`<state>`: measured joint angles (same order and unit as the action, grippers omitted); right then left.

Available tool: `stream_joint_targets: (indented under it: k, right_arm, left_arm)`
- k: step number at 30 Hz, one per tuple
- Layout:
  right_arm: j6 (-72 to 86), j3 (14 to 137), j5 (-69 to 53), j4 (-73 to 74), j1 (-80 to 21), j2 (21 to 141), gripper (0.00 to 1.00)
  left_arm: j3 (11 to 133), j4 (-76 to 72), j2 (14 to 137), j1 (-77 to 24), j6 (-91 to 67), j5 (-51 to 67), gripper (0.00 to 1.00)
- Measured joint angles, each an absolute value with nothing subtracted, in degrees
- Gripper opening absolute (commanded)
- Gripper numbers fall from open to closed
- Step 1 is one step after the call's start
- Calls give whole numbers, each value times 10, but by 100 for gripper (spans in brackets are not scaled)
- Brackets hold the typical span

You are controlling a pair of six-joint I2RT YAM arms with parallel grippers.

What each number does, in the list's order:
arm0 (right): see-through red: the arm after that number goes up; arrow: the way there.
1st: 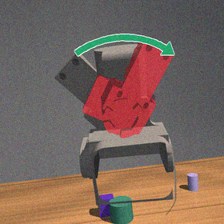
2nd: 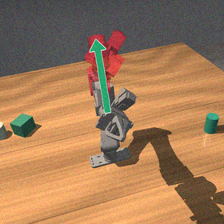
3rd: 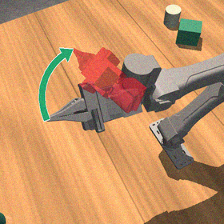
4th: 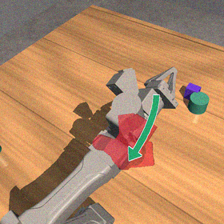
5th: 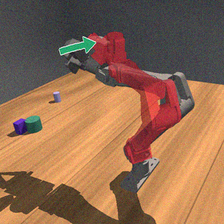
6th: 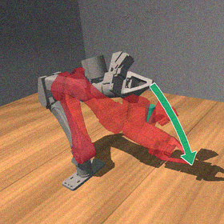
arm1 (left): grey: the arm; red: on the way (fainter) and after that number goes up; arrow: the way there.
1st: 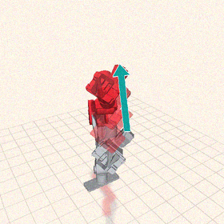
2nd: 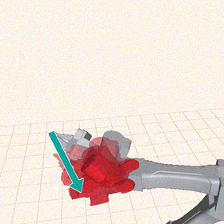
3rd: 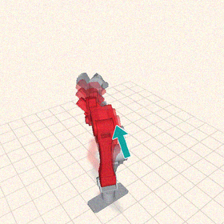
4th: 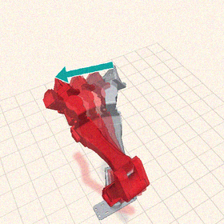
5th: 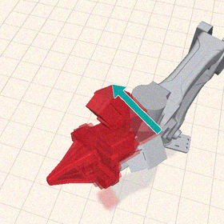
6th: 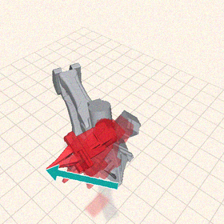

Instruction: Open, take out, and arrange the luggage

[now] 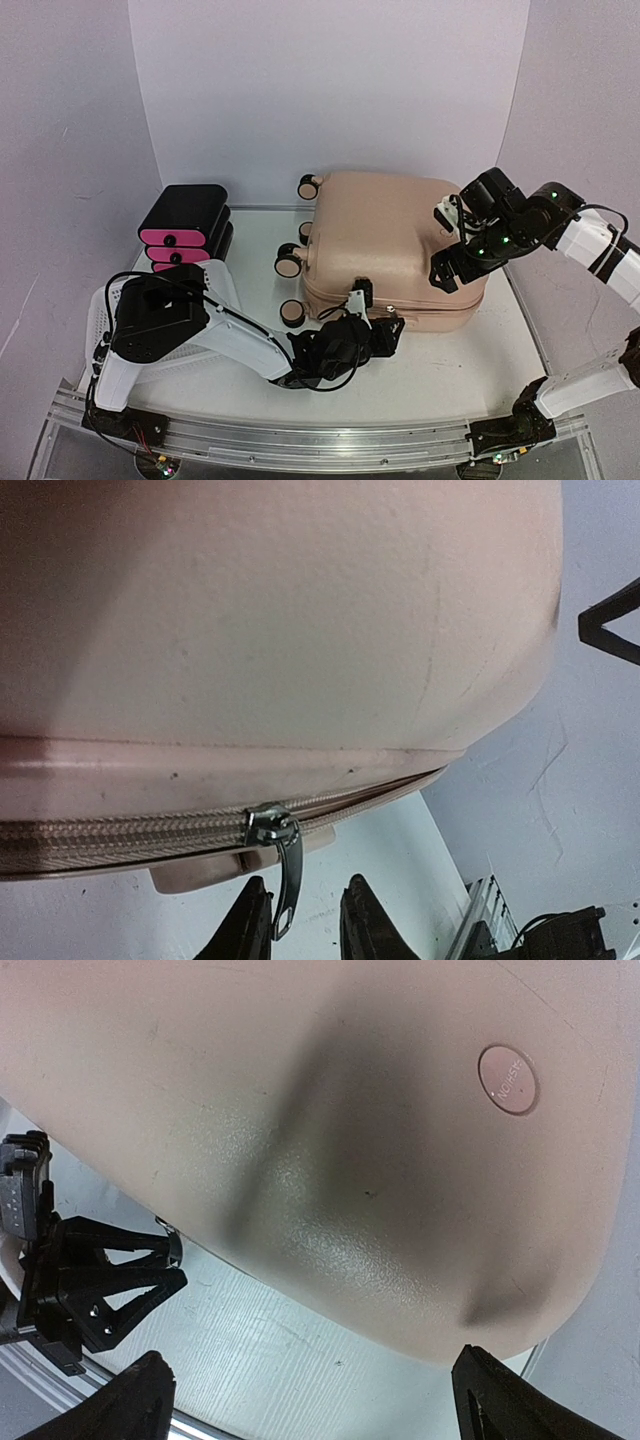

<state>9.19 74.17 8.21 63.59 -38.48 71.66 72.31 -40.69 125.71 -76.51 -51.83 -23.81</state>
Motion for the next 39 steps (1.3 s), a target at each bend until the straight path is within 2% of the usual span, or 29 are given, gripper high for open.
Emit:
stream_joint_targets:
  k: [10,17,22,26,27,34,39]
  right_arm:
    - [92,741,82,636,-385,717,98]
    - [92,740,82,636,-385,716,98]
    - [92,740,82,635,-385,716,98]
    - [90,740,82,635,-385,716,98]
    - [90,740,82,635,-385,716,98]
    - [90,739,82,635,-385,716,98]
    - [88,739,82,635,-385,716,98]
  left_arm:
    - [731,-405,1257,-764,-499,-258,16]
    - [748,-400,1257,-760,-492,-266,15]
    - [750,-391,1257,-760,-495,-267,29]
    - [751,-389,1256,-761,-503,-262,52]
    - [751,-387,1254,-761,-508,-260,54]
    - [750,-325,1235,-762,-526,-270,57]
    - [748,-295,1233,-766,-535,-291,44]
